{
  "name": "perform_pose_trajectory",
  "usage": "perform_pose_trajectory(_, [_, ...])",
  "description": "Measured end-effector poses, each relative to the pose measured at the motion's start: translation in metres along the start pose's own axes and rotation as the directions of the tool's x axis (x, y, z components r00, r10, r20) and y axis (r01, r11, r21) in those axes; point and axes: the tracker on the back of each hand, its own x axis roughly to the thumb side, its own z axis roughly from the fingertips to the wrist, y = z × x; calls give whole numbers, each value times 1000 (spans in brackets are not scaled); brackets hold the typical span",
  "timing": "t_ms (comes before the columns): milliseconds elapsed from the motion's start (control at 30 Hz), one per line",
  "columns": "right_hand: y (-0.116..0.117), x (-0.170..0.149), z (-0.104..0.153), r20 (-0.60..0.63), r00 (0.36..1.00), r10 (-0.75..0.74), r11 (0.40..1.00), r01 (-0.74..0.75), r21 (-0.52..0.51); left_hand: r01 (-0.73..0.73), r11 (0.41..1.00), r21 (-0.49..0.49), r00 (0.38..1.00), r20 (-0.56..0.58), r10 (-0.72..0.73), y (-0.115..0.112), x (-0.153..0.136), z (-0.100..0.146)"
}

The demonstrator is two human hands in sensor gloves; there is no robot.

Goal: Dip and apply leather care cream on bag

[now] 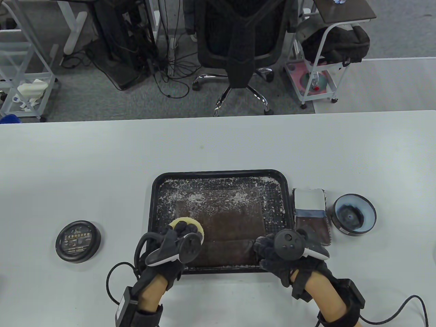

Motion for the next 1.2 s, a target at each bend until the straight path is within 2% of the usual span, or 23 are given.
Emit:
perform_pose_trajectory(267, [3, 2, -1, 19, 1000, 7, 1000, -7, 8, -36, 999, -12, 998, -60, 35, -4, -17, 6])
perform_pose_trajectory(600, [4, 5, -7, 21, 1000, 2, 1000, -2, -15, 102, 995, 16, 994, -41, -101, -1, 12, 2])
perform_pose_trajectory(667, [5, 7, -8, 23, 1000, 15, 1000, -14, -24, 93, 995, 39, 996, -5, -93, 1, 18, 2])
perform_pose_trajectory(767, [4, 5, -9, 20, 1000, -4, 1000, 5, -31, -12, 998, 70, 996, 84, 6, 2, 31, -2])
perform_pose_trajectory(967, [1, -1, -10, 15, 997, -69, 996, 70, -63, 62, 996, 67, 982, 172, -73, 4, 70, -17])
perform_pose_trajectory(1200, [-4, -7, -14, 0, 992, -127, 989, 127, -79, -26, 995, 101, 962, 273, -3, 5, 104, -33])
